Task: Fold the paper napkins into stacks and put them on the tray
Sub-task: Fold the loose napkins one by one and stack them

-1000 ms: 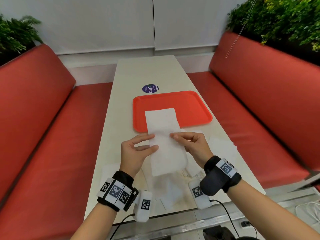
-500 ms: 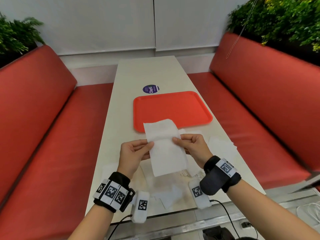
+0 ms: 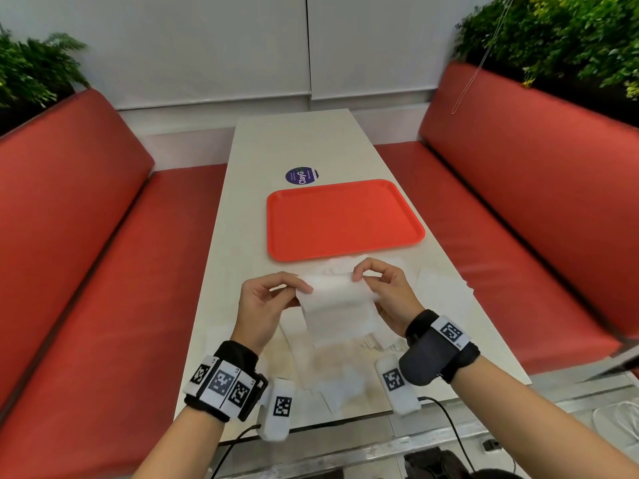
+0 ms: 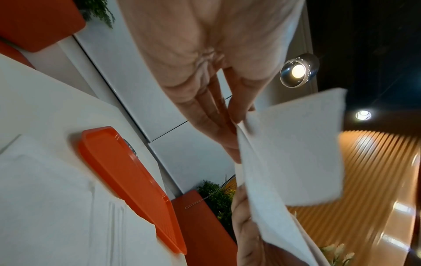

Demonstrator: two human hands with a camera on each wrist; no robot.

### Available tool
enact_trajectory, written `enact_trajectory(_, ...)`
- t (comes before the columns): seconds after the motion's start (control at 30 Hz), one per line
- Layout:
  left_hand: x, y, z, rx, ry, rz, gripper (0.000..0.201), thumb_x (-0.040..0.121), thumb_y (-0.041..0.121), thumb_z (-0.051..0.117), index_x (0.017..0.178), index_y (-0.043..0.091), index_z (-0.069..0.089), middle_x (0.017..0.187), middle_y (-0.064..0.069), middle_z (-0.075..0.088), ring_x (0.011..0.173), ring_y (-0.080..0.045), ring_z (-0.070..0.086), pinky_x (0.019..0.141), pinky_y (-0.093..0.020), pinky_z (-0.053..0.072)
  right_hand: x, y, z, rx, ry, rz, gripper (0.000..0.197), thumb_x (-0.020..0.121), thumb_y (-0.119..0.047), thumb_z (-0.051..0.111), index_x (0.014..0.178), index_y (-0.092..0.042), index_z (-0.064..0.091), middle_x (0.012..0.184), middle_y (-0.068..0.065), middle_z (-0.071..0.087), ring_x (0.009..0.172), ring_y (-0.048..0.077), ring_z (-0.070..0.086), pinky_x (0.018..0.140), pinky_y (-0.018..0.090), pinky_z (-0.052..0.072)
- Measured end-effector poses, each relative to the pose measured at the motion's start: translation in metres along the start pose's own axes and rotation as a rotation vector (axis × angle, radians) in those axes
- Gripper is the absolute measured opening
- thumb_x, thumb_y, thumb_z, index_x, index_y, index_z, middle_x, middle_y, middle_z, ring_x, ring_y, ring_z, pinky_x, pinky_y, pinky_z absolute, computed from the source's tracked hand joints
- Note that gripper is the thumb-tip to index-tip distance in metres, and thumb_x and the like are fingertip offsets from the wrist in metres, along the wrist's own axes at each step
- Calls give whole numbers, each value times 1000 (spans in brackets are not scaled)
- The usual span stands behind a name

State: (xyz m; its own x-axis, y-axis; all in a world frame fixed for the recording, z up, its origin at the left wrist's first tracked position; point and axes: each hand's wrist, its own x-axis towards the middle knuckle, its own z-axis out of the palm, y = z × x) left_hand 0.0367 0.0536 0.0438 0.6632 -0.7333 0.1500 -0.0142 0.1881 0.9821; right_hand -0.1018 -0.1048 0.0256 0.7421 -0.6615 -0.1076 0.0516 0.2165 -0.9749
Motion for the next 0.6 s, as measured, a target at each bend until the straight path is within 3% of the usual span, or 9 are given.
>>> enact_trajectory(0.1, -1, 1, -1, 23, -44, -1, 28, 85, -18, 47, 73, -7, 70, 78, -8, 65, 78, -19, 64, 66, -25, 53, -3, -4, 1, -44, -31, 13, 22, 86, -2, 53, 72, -19, 58, 72, 17, 46, 61, 28, 29, 54, 39, 13)
enact_trajectory(0.17, -1, 1, -3, 25, -46, -15, 20, 83, -4, 51, 75, -9, 69, 79, -7, 65, 78, -20, 63, 66, -27, 53, -5, -9, 4, -60, -42, 39, 31, 92, 2, 44, 71, -19, 54, 63, 7, 48, 49, 19, 33, 47, 31, 13)
enact_trajectory(0.27, -2, 2, -6, 73, -29, -8, 10, 81, 2, 67, 78, -8, 66, 76, -2, 65, 68, -18, 61, 65, -25, 51, -5, -14, 6, 13, -64, 84, 29, 94, -3, 35, 73, -14, 52, 74, 7, 55, 51, 16, 42, 43, 22, 28)
enact_trajectory(0.33, -3, 2, -8, 138, -34, -3, 14, 79, -6, 74, 76, -2, 60, 71, 2, 61, 54, -13, 54, 64, -23, 48, -1, -14, 4, -1, -54, 63, 21, 96, -10, 42, 77, -14, 50, 91, 12, 67, 67, 23, 58, 58, 26, 45)
enact_trajectory(0.43, -3, 1, -14, 195, -75, -14, 29, 76, -9, 75, 74, 5, 50, 72, 2, 52, 51, -17, 46, 60, -26, 42, 2, -16, 6, -291, -55, -103, 14, 92, -26, 63, 89, -13, 58, 107, 8, 71, 97, 24, 66, 83, 33, 47)
enact_trajectory(0.53, -5, 4, -16, 255, -140, -15, 37, 75, -8, 76, 76, 12, 45, 79, -7, 49, 49, -19, 45, 54, -26, 41, 2, -21, 17, -500, -182, -185, 20, 85, -35, 74, 100, -22, 73, 100, -5, 74, 96, 7, 66, 86, 24, 44)
enact_trajectory(0.6, -7, 5, -15, 267, -160, -22, 40, 74, -5, 77, 85, 15, 44, 85, -12, 55, 53, -29, 57, 54, -37, 48, 0, -21, 24, -551, -257, -173, 20, 81, -33, 77, 96, -20, 77, 92, -6, 76, 91, 4, 67, 82, 14, 43)
